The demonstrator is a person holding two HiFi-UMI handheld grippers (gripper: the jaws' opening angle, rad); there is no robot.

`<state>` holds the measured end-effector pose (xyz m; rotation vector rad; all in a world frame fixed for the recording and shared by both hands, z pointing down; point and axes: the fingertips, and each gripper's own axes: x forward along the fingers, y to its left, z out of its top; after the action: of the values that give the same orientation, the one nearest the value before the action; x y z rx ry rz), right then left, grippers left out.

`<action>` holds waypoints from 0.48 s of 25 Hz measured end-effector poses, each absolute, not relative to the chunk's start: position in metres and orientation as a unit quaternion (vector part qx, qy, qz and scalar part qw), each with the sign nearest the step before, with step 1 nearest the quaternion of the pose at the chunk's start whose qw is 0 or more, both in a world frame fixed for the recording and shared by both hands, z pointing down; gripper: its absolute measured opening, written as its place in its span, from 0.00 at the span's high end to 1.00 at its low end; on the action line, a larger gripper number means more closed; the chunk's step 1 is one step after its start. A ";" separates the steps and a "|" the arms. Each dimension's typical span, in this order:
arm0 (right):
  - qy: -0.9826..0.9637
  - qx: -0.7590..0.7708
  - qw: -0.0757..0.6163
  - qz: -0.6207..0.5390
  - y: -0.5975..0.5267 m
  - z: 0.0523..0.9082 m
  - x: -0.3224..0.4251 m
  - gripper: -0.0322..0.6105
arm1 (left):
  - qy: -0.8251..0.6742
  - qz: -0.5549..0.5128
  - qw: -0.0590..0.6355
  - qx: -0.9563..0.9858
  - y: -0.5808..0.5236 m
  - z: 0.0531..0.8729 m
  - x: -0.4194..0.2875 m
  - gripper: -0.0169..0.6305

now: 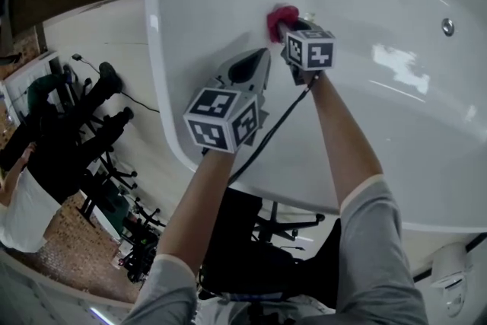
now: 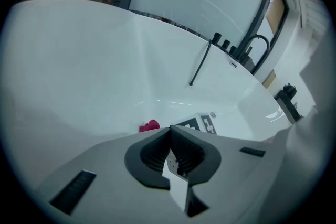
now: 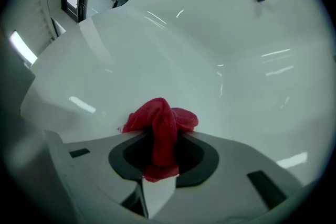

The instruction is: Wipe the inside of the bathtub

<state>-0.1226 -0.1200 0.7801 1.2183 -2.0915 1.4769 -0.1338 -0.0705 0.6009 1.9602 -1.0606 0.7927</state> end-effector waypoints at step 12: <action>-0.710 0.411 0.137 0.555 -0.106 0.801 -0.120 0.79 | -0.393 0.330 0.384 0.768 -0.092 0.633 -0.116 0.96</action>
<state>-0.1198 -0.1056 0.8006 1.1888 -2.0554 1.6045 -0.1159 -0.0921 0.6334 1.9571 -1.0009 0.8425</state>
